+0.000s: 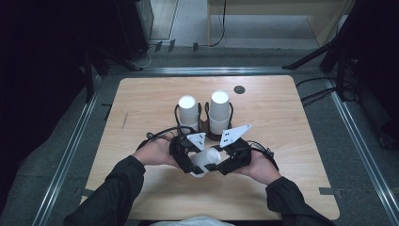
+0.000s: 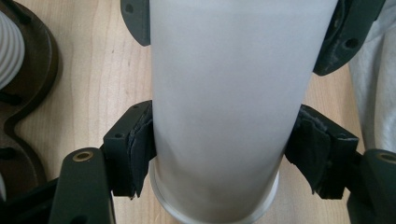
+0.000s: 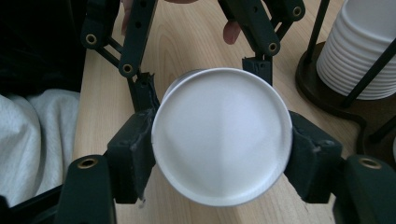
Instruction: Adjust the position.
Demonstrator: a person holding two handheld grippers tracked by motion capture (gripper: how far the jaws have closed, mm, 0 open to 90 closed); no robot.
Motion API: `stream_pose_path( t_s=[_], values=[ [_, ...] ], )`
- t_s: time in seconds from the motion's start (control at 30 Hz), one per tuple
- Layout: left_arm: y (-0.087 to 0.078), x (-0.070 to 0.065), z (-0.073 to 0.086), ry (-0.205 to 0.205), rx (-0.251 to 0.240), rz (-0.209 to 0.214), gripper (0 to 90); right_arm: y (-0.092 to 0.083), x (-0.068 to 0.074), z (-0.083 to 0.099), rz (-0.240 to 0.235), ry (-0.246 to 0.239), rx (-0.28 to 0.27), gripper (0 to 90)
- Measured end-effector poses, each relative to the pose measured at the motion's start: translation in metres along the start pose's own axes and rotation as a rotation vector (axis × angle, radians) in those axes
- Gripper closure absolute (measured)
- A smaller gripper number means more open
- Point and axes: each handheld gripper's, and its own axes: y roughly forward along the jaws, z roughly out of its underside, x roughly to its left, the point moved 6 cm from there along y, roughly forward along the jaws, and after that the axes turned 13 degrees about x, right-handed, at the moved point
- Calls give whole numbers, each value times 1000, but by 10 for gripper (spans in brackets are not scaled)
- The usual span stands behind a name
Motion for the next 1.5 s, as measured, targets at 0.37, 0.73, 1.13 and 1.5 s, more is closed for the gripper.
stream_pose_path(
  t_s=[0.37, 0.73, 1.13, 1.5],
  values=[
    [-12, 4, 1, -48, -127, -7, 97, -13, -5, 0, 11, 26, -55, 330],
    [-19, 5, 4, -131, -260, 13, 98, -23, -9, -7, -23, 49, -121, 330],
    [-24, -1, 7, -189, -382, 23, 127, -28, -5, -24, -92, 34, -196, 330],
    [-32, -4, 21, -216, -442, 6, 149, -37, -6, -31, -135, 34, -257, 331]
  ],
)
